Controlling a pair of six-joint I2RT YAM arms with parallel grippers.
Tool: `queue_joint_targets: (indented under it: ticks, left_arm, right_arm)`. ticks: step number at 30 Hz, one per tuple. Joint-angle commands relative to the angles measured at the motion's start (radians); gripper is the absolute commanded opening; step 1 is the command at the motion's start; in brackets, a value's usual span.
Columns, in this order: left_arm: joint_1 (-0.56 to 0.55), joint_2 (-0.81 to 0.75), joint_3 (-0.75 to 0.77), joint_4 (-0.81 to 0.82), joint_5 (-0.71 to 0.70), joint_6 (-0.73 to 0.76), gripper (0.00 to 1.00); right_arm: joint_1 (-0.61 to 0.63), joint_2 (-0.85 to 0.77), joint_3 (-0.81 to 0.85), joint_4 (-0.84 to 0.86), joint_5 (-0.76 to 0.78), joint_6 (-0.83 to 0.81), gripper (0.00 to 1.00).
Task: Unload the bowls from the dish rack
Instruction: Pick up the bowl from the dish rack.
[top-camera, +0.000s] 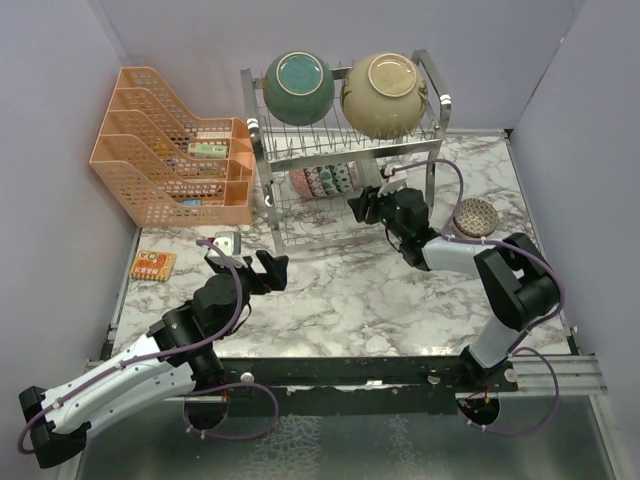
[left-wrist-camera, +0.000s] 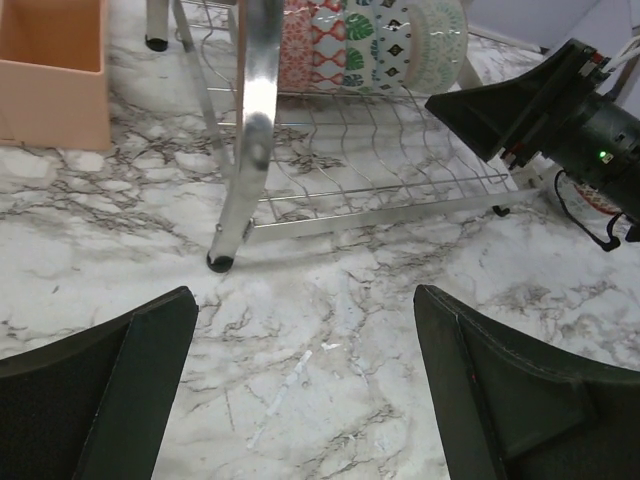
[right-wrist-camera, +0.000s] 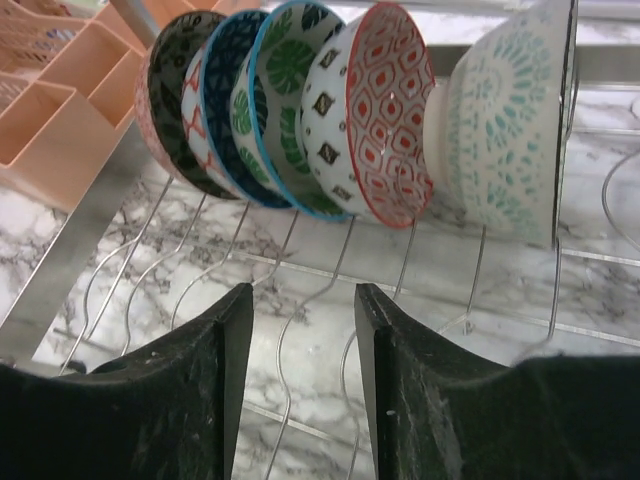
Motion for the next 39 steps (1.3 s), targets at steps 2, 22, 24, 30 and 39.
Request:
queue_joint_targets:
  ticks: [2,22,24,30,39]
  left_arm:
    - [-0.003,-0.008,0.068,-0.185,-0.125,-0.031,0.93]
    - [-0.003,-0.090,0.034,-0.238,-0.174,-0.037,0.94]
    - [-0.003,-0.084,0.031,-0.233,-0.172,-0.036,0.94]
    - [-0.003,-0.065,0.026,-0.222,-0.172,-0.026,0.94]
    - [-0.003,-0.079,0.025,-0.230,-0.174,-0.029,0.94]
  right_arm:
    - [0.004,0.095,0.083,0.144,0.088,-0.007,0.46]
    - [-0.097,0.145,0.173,0.161,0.279,-0.025,0.59]
    - [-0.126,0.143,0.187,0.142,0.242,-0.007,0.62]
    - [-0.179,0.172,0.259,0.076,0.100,0.002,0.72]
    - [-0.215,0.238,0.330,0.032,-0.012,0.049,0.71]
